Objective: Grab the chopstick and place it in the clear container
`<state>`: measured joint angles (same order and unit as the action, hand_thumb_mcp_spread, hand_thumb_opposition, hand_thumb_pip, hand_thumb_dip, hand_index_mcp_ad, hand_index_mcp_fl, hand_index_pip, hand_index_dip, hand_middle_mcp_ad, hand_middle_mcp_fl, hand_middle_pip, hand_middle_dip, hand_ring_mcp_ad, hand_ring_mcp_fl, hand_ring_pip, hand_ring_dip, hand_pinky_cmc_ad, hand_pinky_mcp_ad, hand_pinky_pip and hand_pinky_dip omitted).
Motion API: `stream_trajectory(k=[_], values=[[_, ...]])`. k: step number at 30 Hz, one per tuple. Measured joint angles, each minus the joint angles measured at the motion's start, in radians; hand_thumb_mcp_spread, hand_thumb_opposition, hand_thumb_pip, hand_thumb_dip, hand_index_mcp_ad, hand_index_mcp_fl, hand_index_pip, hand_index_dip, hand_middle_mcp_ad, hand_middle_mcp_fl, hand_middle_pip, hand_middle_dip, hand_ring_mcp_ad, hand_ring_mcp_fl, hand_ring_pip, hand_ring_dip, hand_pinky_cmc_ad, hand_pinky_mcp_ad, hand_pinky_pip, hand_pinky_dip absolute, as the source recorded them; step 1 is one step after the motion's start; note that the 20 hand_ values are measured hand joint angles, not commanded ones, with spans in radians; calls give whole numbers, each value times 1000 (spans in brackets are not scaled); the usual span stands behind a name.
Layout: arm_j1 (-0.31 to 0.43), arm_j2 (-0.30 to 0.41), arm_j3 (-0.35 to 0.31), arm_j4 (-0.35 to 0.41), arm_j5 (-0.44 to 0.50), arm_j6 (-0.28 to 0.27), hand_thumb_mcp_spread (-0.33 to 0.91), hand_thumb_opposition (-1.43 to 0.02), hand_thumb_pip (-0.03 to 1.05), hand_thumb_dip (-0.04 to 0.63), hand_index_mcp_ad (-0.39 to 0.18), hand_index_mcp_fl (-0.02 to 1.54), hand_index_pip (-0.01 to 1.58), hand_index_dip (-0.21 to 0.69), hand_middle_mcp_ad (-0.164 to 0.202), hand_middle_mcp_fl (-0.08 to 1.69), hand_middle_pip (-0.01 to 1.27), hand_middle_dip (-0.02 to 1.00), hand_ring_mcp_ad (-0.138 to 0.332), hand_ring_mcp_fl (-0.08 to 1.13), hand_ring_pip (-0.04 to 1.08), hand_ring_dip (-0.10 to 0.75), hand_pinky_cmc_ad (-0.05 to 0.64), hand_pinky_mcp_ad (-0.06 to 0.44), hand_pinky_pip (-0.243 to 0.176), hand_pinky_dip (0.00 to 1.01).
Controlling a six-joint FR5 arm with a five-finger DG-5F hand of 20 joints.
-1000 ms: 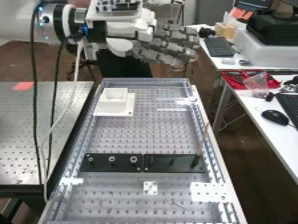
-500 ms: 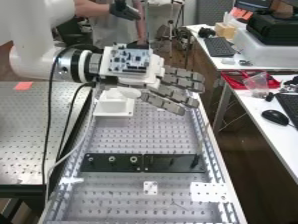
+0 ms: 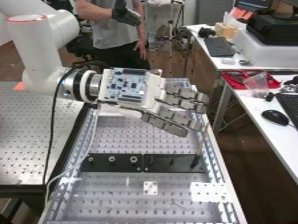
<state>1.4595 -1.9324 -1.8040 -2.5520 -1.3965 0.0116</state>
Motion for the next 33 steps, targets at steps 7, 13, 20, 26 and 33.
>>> stream_trajectory(k=[7, 13, 20, 26, 33], values=[[1, -22, -22, 76, 84, 68, 239, -709, 792, 195, 75, 190, 164, 250, 141, 332, 141, 410, 243, 3, 73, 37, 283, 220, -89, 199], [1, -58, -20, 132, 159, 135, 300, -726, 894, 255, 54, 223, 606, 164, 138, 344, 164, 461, 244, 51, 79, 87, 262, 220, -93, 211], [-1, -101, 22, 111, 181, 162, 305, -738, 894, 304, 35, 244, 1011, 65, 140, 374, 227, 459, 244, 82, 75, 147, 262, 223, -93, 215], [-2, -128, 45, 100, 185, 204, 304, -768, 890, 307, 24, 248, 1157, 21, 138, 367, 278, 478, 243, 101, 79, 173, 262, 223, -93, 215], [-2, -152, 57, 126, 209, 249, 321, -768, 887, 309, 24, 574, 740, 9, 126, 393, 389, 492, 229, 147, 75, 209, 262, 223, -93, 202]])
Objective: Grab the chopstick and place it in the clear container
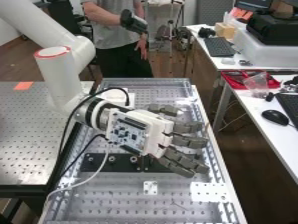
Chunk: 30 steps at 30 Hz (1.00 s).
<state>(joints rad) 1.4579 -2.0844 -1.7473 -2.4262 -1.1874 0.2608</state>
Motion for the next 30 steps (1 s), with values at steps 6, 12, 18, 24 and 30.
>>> stream_trajectory(k=[6, 12, 18, 24, 30], values=[[-3, -15, 22, -5, 6, 10, 333, -770, 885, 309, 26, 653, 557, 37, 126, 438, 414, 508, 225, 182, 82, 220, 262, 223, -89, 190], [-5, -35, 40, -4, 10, 25, 330, -771, 874, 305, 23, 602, 567, 35, 126, 473, 476, 508, 185, 227, 84, 246, 264, 222, -77, 188], [-8, -46, 54, -4, 2, 25, 347, -791, 873, 305, 23, 705, 497, 37, 126, 496, 522, 508, 183, 248, 75, 255, 264, 225, -75, 178], [-13, -67, 80, -22, -11, 35, 346, -791, 857, 305, 12, 735, 454, 49, 122, 506, 541, 525, 164, 264, 75, 284, 260, 222, -63, 176], [-13, -97, 105, -37, -21, 54, 368, -799, 845, 305, 12, 658, 548, 45, 126, 508, 541, 525, 164, 278, 75, 286, 262, 225, -56, 176]])
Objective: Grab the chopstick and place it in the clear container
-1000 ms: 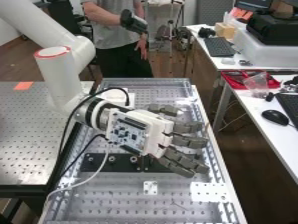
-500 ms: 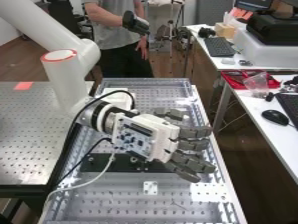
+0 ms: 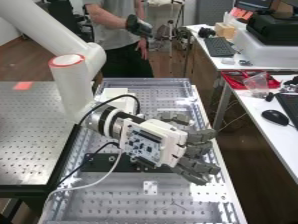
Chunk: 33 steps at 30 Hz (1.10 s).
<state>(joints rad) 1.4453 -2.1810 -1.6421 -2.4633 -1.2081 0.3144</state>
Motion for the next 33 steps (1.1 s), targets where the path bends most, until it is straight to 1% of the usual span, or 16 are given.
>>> stream_trajectory(k=[1, 6, 8, 10, 14, 15, 16, 18, 22, 26, 27, 31, 33], values=[[1, -7, 6, -3, -2, 3, 368, -799, 845, 305, 12, 635, 560, 49, 126, 510, 541, 525, 164, 278, 77, 286, 262, 225, -54, 178], [3, -23, 24, -16, -3, 11, 368, -799, 840, 305, -5, 494, 750, 31, 126, 515, 541, 524, 164, 278, 77, 291, 274, 225, -49, 180], [3, -29, 31, -20, -3, 13, 367, -799, 840, 305, -5, 445, 819, 26, 124, 480, 541, 527, 162, 278, 77, 291, 274, 225, -49, 180], [2, -34, 38, -26, -3, 15, 365, -799, 840, 305, -2, 421, 850, 9, 113, 476, 541, 527, 161, 278, 77, 291, 274, 225, -49, 180], [3, -42, 47, -34, -5, 18, 363, -796, 840, 305, -5, 339, 937, 3, 113, 468, 538, 524, 161, 272, 77, 291, 274, 225, -49, 180], [4, -44, 49, -36, -6, 21, 380, -794, 840, 305, -5, 325, 960, 3, 113, 454, 541, 524, 161, 265, 79, 291, 274, 225, -49, 180], [5, -47, 51, -37, -7, 25, 380, -794, 840, 305, -5, 314, 972, 3, 113, 435, 546, 524, 164, 265, 79, 291, 274, 225, -49, 180], [7, -53, 55, -39, -7, 34, 380, -794, 840, 305, -5, 316, 993, -10, 113, 459, 548, 524, 164, 265, 79, 291, 274, 225, -47, 180], [15, -68, 61, -39, -8, 54, 380, -794, 840, 305, -5, 288, 1011, -24, 113, 447, 550, 527, 164, 265, 75, 291, 274, 225, -51, 180], [20, -74, 64, -35, -10, 59, 380, -792, 833, 305, -10, 286, 1052, -24, 113, 445, 546, 524, 161, 265, 75, 291, 274, 225, -45, 180], [20, -75, 65, -35, -10, 60, 380, -792, 827, 305, -10, 290, 1051, -40, 113, 450, 557, 541, 161, 265, 79, 291, 274, 225, -45, 180], [21, -78, 68, -40, -7, 64, 382, -792, 826, 305, -10, 290, 1051, -44, 115, 443, 562, 543, 164, 265, 75, 291, 274, 225, -45, 180], [21, -79, 69, -39, -8, 64, 389, -792, 826, 305, -10, 305, 1051, -44, 115, 449, 564, 543, 152, 265, 75, 291, 272, 225, -45, 180]])
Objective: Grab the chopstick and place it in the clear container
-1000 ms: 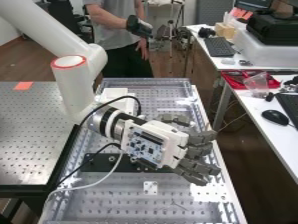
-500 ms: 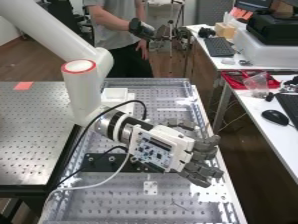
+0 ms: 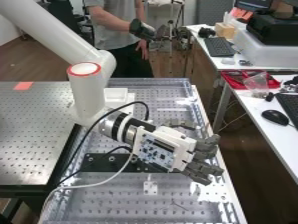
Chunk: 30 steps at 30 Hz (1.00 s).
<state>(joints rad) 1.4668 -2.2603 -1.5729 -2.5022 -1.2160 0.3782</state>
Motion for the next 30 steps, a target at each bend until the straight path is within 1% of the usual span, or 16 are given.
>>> stream_trajectory(k=[2, 6, 8, 11, 12, 14, 15, 18, 20, 21, 22, 23, 25, 26, 29, 30], values=[[1, -3, 3, -2, 0, 0, 394, -792, 822, 309, -10, 309, 1052, -44, 113, 456, 564, 543, 143, 265, 75, 290, 272, 223, -45, 180], [4, -9, 13, -11, -3, -3, 393, -792, 822, 309, -10, 321, 1052, -44, 113, 456, 564, 543, 143, 265, 75, 290, 272, 223, -45, 180], [5, -10, 17, -15, -7, -6, 412, -792, 792, 309, -9, 325, 1051, -44, 113, 475, 564, 543, 143, 278, 75, 290, 276, 227, -45, 180], [6, -11, 20, -23, -14, -14, 412, -792, 785, 309, -9, 339, 1042, -44, 113, 475, 565, 543, 143, 278, 79, 293, 276, 223, -45, 180], [6, -11, 20, -24, -14, -15, 408, -794, 785, 309, -21, 344, 1045, -44, 108, 480, 569, 543, 150, 278, 79, 293, 276, 223, -45, 180], [7, -11, 20, -24, -9, -17, 412, -791, 785, 309, -35, 346, 1011, -44, 89, 485, 572, 543, 131, 283, 77, 293, 274, 227, -45, 180], [7, -11, 19, -24, -3, -18, 408, -791, 785, 305, -38, 340, 1011, -44, 94, 494, 572, 543, 131, 297, 77, 293, 278, 223, -45, 180], [7, -11, 17, -20, 11, -21, 412, -791, 785, 305, -38, 382, 1000, -44, 91, 527, 586, 543, 136, 311, 80, 295, 278, 223, -45, 180], [7, -11, 17, -18, 14, -23, 422, -791, 766, 304, -38, 389, 1000, -44, 91, 520, 597, 543, 138, 326, 80, 297, 283, 223, -44, 180], [7, -11, 17, -18, 17, -24, 438, -794, 745, 297, -38, 407, 1000, -44, 94, 552, 602, 543, 131, 347, 80, 298, 278, 223, -49, 180], [7, -11, 18, -18, 19, -24, 438, -794, 740, 290, -38, 422, 1000, -44, 94, 576, 599, 543, 126, 347, 73, 302, 295, 225, -51, 176], [7, -11, 18, -19, 19, -24, 438, -791, 737, 290, -38, 442, 1011, -44, 91, 588, 604, 559, 120, 360, 80, 316, 295, 223, -31, 180], [7, -11, 21, -21, 22, -22, 454, -796, 709, 290, -38, 443, 1025, -44, 94, 595, 616, 559, 115, 393, 80, 330, 316, 223, -30, 176], [7, -12, 22, -22, 23, -22, 468, -796, 696, 290, -40, 443, 1038, -44, 94, 595, 616, 562, 115, 393, 75, 332, 312, 227, -30, 176], [7, -14, 25, -21, 25, -21, 471, -796, 696, 290, -40, 440, 1114, -44, 94, 586, 642, 562, 119, 393, 72, 330, 311, 223, -26, 176], [7, -15, 27, -22, 25, -21, 471, -796, 696, 290, -40, 443, 1134, -44, 91, 611, 651, 572, 119, 393, 77, 339, 330, 227, -17, 180]])
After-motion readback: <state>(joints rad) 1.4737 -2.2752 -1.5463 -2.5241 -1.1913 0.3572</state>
